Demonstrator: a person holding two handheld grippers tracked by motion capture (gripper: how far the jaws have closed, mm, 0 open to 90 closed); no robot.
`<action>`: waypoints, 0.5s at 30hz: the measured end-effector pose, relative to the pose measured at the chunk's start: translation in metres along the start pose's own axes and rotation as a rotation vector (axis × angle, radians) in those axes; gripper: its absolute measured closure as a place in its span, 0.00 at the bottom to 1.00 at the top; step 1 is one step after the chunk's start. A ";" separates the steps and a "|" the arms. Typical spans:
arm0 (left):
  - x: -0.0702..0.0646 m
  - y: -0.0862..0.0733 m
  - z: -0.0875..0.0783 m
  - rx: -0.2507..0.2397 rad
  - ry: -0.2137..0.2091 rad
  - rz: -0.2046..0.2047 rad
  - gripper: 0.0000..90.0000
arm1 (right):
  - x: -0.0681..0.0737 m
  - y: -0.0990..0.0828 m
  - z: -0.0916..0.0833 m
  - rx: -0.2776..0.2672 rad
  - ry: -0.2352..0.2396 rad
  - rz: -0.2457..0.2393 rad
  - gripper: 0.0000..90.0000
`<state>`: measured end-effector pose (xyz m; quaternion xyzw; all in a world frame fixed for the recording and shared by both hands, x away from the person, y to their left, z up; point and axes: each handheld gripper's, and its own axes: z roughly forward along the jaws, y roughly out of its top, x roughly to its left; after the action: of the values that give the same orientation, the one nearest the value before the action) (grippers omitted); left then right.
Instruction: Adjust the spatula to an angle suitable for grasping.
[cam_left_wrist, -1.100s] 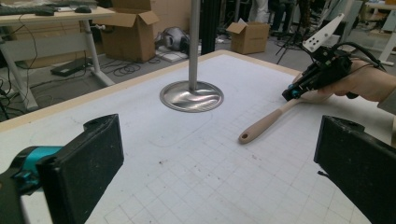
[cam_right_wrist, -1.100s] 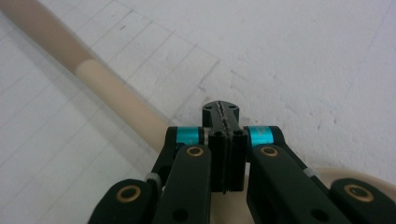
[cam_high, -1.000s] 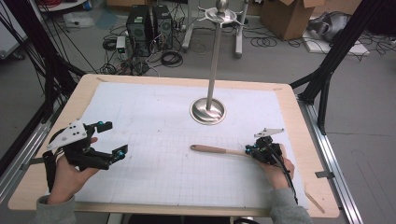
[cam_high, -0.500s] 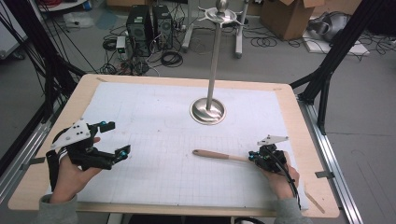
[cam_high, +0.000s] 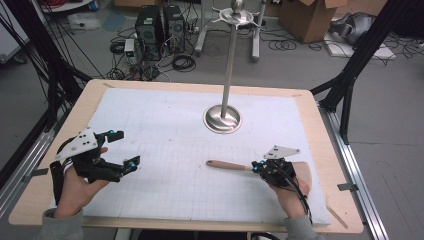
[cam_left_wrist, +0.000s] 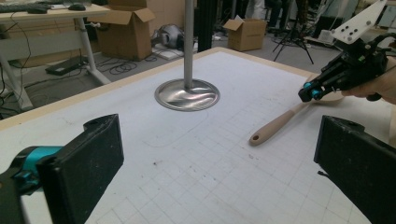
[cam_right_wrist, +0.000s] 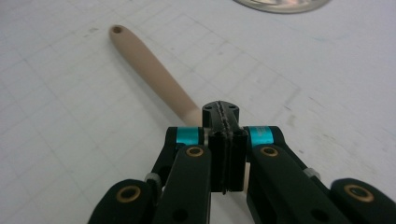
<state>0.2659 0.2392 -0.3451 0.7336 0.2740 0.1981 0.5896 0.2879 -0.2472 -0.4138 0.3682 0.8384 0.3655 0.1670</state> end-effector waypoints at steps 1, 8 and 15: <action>0.000 0.000 0.000 0.001 0.000 0.002 0.02 | 0.003 0.001 0.002 0.002 0.006 -0.006 1.00; 0.001 0.000 -0.002 0.002 0.004 0.000 0.02 | 0.023 0.008 0.022 0.021 0.067 -0.058 1.00; 0.000 0.000 -0.003 0.000 0.005 0.001 0.02 | 0.036 0.016 0.038 0.030 0.101 -0.089 1.00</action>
<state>0.2641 0.2413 -0.3444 0.7332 0.2748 0.2002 0.5889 0.2924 -0.1941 -0.4280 0.3144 0.8667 0.3631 0.1348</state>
